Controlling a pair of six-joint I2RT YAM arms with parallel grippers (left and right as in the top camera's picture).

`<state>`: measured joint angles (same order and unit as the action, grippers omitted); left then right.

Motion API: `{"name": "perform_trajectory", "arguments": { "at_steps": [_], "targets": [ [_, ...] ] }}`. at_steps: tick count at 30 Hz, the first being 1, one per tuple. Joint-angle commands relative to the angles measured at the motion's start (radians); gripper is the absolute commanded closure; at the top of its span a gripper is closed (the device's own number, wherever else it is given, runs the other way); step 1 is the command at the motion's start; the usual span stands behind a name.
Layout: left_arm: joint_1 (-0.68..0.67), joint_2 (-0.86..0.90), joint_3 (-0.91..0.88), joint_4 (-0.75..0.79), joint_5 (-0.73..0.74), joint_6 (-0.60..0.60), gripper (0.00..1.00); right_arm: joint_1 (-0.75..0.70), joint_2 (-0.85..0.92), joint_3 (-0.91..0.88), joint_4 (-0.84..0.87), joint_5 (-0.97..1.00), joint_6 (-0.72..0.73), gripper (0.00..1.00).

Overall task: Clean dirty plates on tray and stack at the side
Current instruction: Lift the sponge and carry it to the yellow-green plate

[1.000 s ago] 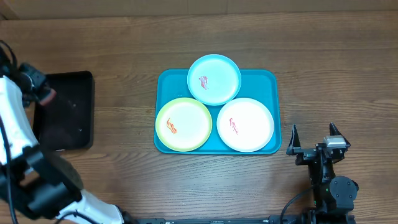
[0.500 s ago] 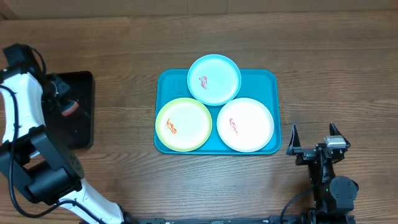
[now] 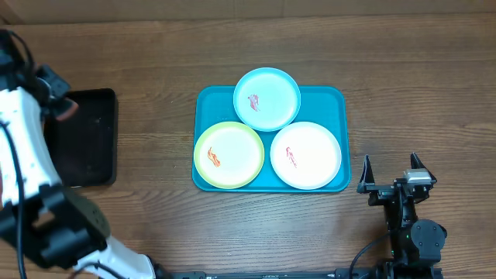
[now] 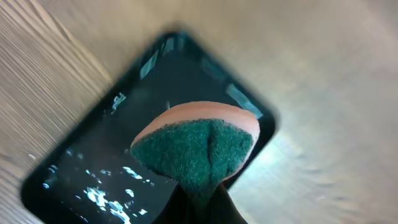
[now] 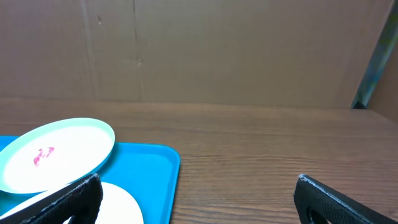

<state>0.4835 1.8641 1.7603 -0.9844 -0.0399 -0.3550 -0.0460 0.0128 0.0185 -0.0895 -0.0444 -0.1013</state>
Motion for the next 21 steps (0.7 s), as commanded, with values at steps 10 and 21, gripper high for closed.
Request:
{"name": "perform_trajectory", "arguments": {
  "at_steps": [10, 21],
  "targets": [
    [-0.008, -0.018, 0.076, -0.119, 0.154, 0.045, 0.96, -0.004, -0.010, -0.010, 0.008, 0.002, -0.001, 0.00],
    [-0.199, -0.065, 0.043, -0.286, 0.478, 0.173, 0.96, -0.004, -0.010, -0.010, 0.008, 0.002, -0.001, 0.00]
  ]
}}
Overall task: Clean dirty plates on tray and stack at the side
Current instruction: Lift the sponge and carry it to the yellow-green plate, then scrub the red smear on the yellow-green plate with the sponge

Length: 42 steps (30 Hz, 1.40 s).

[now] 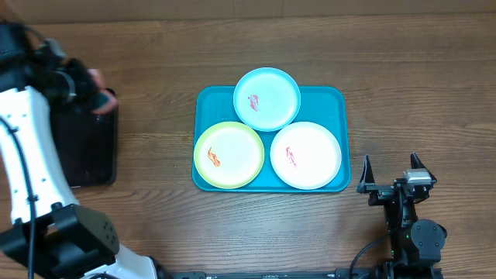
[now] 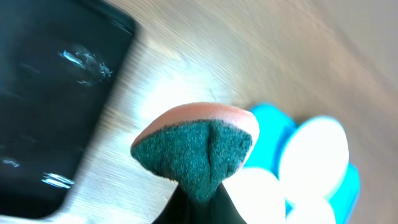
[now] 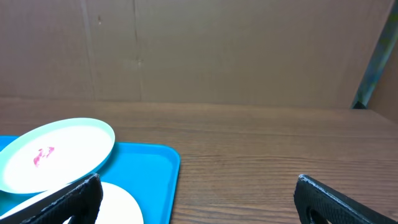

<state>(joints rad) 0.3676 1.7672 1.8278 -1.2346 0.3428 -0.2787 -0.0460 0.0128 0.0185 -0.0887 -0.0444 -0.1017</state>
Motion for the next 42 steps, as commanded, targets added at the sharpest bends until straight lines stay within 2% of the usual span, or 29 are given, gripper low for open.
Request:
{"name": "perform_trajectory", "arguments": {
  "at_steps": [1, 6, 10, 18, 27, 28, 30, 31, 32, 34, 38, 42],
  "targets": [
    [-0.125, 0.046, -0.039, -0.056, 0.095, 0.121, 0.96, -0.004, -0.010, -0.010, 0.007, 0.002, 0.000, 0.00],
    [-0.305, 0.099, -0.152, -0.044, 0.092, 0.153, 0.96, -0.004, -0.010, -0.010, 0.007, 0.002, 0.000, 0.00],
    [-0.441, 0.138, -0.263, 0.047, 0.076, 0.150, 0.96, -0.004, -0.010, -0.010, 0.007, 0.002, 0.000, 0.00],
    [-0.610, 0.162, -0.395, 0.208, -0.134, -0.064, 0.96, -0.004, -0.010, -0.010, 0.007, 0.002, 0.000, 0.00],
    [-0.743, 0.163, -0.528, 0.397, -0.174, -0.164, 0.95, -0.004, -0.010, -0.010, 0.007, 0.002, 0.000, 0.00],
    [-0.749, 0.163, -0.533, 0.405, -0.178, -0.164, 0.89, -0.004, -0.010, -0.010, 0.007, 0.002, 0.000, 0.00],
    [-0.753, 0.163, -0.534, 0.404, -0.187, -0.163, 0.66, -0.004, -0.010, -0.010, 0.008, 0.002, 0.000, 0.00],
    [-0.753, 0.163, -0.534, 0.404, -0.191, -0.163, 0.43, -0.004, -0.010, -0.010, 0.007, 0.002, 0.000, 0.00],
    [-0.753, 0.163, -0.534, 0.403, -0.194, -0.163, 0.33, -0.004, -0.010, -0.010, 0.007, 0.002, 0.000, 0.00],
    [-0.749, 0.163, -0.533, 0.402, -0.193, -0.163, 0.33, -0.004, -0.010, -0.010, 0.007, 0.002, 0.000, 0.00],
    [-0.734, 0.163, -0.491, 0.343, -0.193, -0.155, 0.40, -0.004, -0.010, -0.010, 0.007, 0.002, 0.000, 0.00],
    [-0.727, 0.163, -0.451, 0.291, -0.193, -0.155, 0.43, -0.004, -0.010, -0.010, 0.007, 0.002, 0.000, 0.00]
  ]
}}
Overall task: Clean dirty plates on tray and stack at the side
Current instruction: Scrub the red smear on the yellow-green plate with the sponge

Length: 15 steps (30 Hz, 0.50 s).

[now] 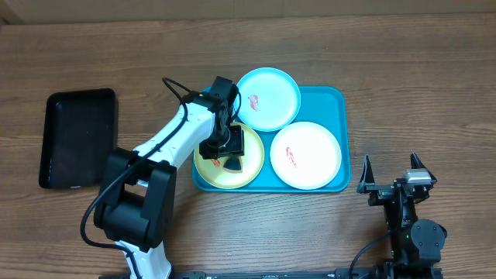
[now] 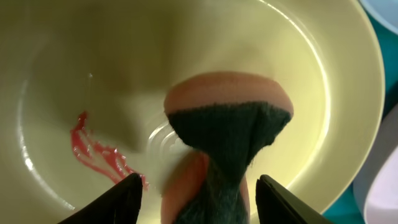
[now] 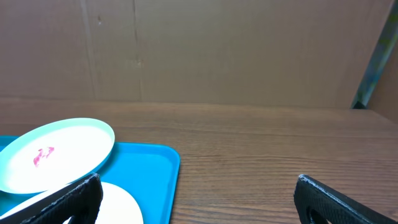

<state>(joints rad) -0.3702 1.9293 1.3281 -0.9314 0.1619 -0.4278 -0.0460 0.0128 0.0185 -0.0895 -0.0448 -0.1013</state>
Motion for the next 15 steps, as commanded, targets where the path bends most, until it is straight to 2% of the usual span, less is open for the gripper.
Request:
{"name": "perform_trajectory", "arguments": {
  "at_steps": [1, 2, 3, 4, 6, 7, 12, 13, 15],
  "targets": [
    [0.010, 0.000, 0.050, -0.016, -0.010, -0.006, 0.50, -0.004, -0.010, -0.010, 0.008, 0.002, -0.001, 0.00],
    [0.010, 0.000, 0.050, -0.023, -0.008, -0.006, 0.63, -0.004, -0.010, -0.010, 0.008, 0.003, -0.001, 0.00],
    [0.010, 0.000, 0.050, -0.029, -0.006, -0.006, 0.85, -0.004, -0.010, -0.010, 0.008, 0.002, -0.001, 0.00],
    [0.010, 0.000, 0.050, -0.037, -0.006, -0.005, 0.96, -0.004, -0.010, -0.010, 0.008, 0.003, -0.001, 0.00],
    [0.010, 0.000, 0.049, -0.048, -0.006, 0.010, 0.96, -0.004, -0.010, -0.010, 0.008, 0.003, -0.001, 0.00],
    [0.010, 0.000, 0.049, -0.054, -0.006, 0.013, 0.93, -0.004, -0.010, -0.010, 0.008, 0.002, -0.001, 0.00],
    [0.010, 0.001, 0.046, -0.055, -0.009, 0.013, 0.54, -0.004, -0.010, -0.010, 0.008, 0.002, -0.001, 0.00],
    [0.010, 0.001, 0.047, -0.050, -0.009, 0.013, 0.48, -0.004, -0.010, -0.010, 0.008, 0.002, -0.001, 0.00],
    [0.010, 0.001, 0.047, -0.045, -0.009, 0.013, 0.45, -0.004, -0.010, -0.010, 0.008, 0.002, -0.001, 0.00]
  ]
}}
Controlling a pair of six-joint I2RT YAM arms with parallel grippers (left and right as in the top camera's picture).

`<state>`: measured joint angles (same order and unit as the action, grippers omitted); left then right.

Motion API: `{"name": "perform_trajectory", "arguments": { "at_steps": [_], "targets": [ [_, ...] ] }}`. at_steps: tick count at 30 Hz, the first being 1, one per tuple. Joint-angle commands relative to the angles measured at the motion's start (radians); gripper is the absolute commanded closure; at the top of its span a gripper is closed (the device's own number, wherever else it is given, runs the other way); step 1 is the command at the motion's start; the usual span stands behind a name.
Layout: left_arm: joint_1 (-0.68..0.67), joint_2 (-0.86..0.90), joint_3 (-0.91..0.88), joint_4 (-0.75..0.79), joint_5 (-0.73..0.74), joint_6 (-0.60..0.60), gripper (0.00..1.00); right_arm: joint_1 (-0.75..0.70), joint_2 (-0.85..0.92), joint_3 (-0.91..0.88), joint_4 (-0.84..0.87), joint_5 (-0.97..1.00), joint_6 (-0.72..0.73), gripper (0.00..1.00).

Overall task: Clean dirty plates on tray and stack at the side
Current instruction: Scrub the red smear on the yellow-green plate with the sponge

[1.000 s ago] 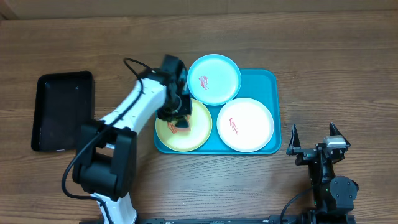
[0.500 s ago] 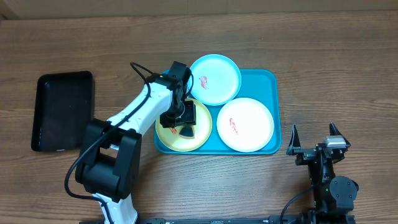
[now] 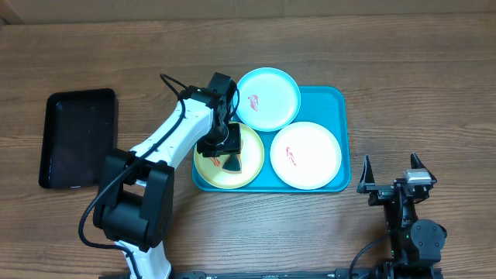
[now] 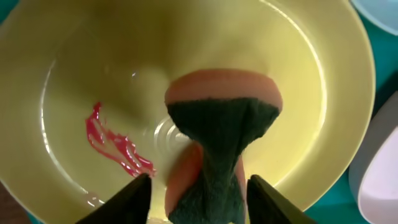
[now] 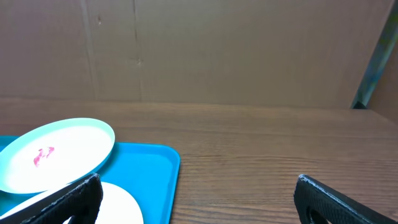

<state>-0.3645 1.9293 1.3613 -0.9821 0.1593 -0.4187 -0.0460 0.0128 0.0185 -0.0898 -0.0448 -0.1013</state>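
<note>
A blue tray (image 3: pixel 341 101) holds three plates: a yellow-green one (image 3: pixel 208 164), a light blue one (image 3: pixel 271 93) and a white one (image 3: pixel 310 159). Each carries a red smear. My left gripper (image 3: pixel 229 153) is down on the yellow-green plate (image 4: pixel 329 74), shut on a folded sponge (image 4: pixel 221 124) with an orange body and a green scouring face. The sponge presses on the plate's middle, just right of the red smear (image 4: pixel 118 146). In the left wrist view my left gripper (image 4: pixel 200 202) has a finger on either side of the sponge. My right gripper (image 5: pixel 196 190) is open and holds nothing.
A black tray (image 3: pixel 77 139) lies at the left of the wooden table. My right gripper (image 3: pixel 394 174) stands near the front right, off the blue tray's corner (image 5: pixel 168 162). A brown wall rises behind the table.
My left gripper and the sponge have shifted slightly on the yellow-green plate, and more of the red smear shows. The smear itself looks unchanged. My right arm has not moved.
My left gripper first held the sponge over the black tray. Then it was at that tray's far right corner, with the blue tray coming into its view. Then the sponge was pressed on the yellow-green plate, where it still is. My right gripper stayed open throughout.
</note>
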Motion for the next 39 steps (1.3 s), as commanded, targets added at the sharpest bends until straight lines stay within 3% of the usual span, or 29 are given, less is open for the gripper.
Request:
{"name": "perform_trajectory", "arguments": {
  "at_steps": [1, 5, 8, 12, 14, 22, 23, 24, 25, 26, 30, 34, 39],
  "targets": [
    [0.004, 0.001, 0.013, 0.004, -0.006, 0.004, 0.42, -0.004, -0.010, -0.010, 0.008, 0.002, -0.001, 0.00],
    [0.004, 0.001, 0.006, 0.000, -0.008, 0.003, 0.55, -0.004, -0.010, -0.010, 0.008, 0.003, -0.001, 0.00],
    [0.004, 0.003, 0.000, 0.007, -0.009, 0.003, 0.55, -0.004, -0.010, -0.010, 0.008, 0.002, -0.001, 0.00],
    [0.004, 0.006, 0.000, 0.008, -0.006, 0.003, 0.87, -0.004, -0.010, -0.010, 0.008, 0.003, -0.001, 0.00],
    [0.004, 0.006, 0.000, 0.015, -0.006, 0.003, 0.94, -0.004, -0.010, -0.010, 0.008, 0.002, -0.001, 0.00],
    [0.004, 0.006, 0.000, 0.017, 0.003, -0.008, 0.96, -0.004, -0.010, -0.010, 0.008, 0.002, -0.001, 0.00],
    [0.004, 0.006, 0.000, 0.010, 0.006, -0.008, 0.89, -0.004, -0.010, -0.010, 0.008, 0.002, -0.001, 0.00],
    [0.004, 0.006, 0.000, 0.001, 0.025, -0.008, 0.69, -0.004, -0.010, -0.010, 0.008, 0.002, -0.001, 0.00],
    [0.005, 0.006, 0.000, -0.008, 0.037, -0.008, 0.32, -0.004, -0.010, -0.010, 0.008, 0.003, -0.001, 0.00],
    [0.005, 0.006, 0.000, -0.011, 0.044, -0.006, 0.24, -0.004, -0.010, -0.010, 0.008, 0.002, -0.001, 0.00],
    [0.003, 0.006, 0.000, 0.012, 0.016, -0.004, 0.22, -0.004, -0.010, -0.010, 0.008, 0.002, -0.001, 0.00],
    [0.003, 0.006, 0.000, 0.037, 0.017, -0.004, 0.34, -0.004, -0.010, -0.010, 0.008, 0.002, -0.001, 0.00],
    [-0.017, 0.019, 0.000, 0.045, 0.017, -0.004, 0.37, -0.004, -0.010, -0.010, 0.008, 0.002, -0.001, 0.00]
  ]
}}
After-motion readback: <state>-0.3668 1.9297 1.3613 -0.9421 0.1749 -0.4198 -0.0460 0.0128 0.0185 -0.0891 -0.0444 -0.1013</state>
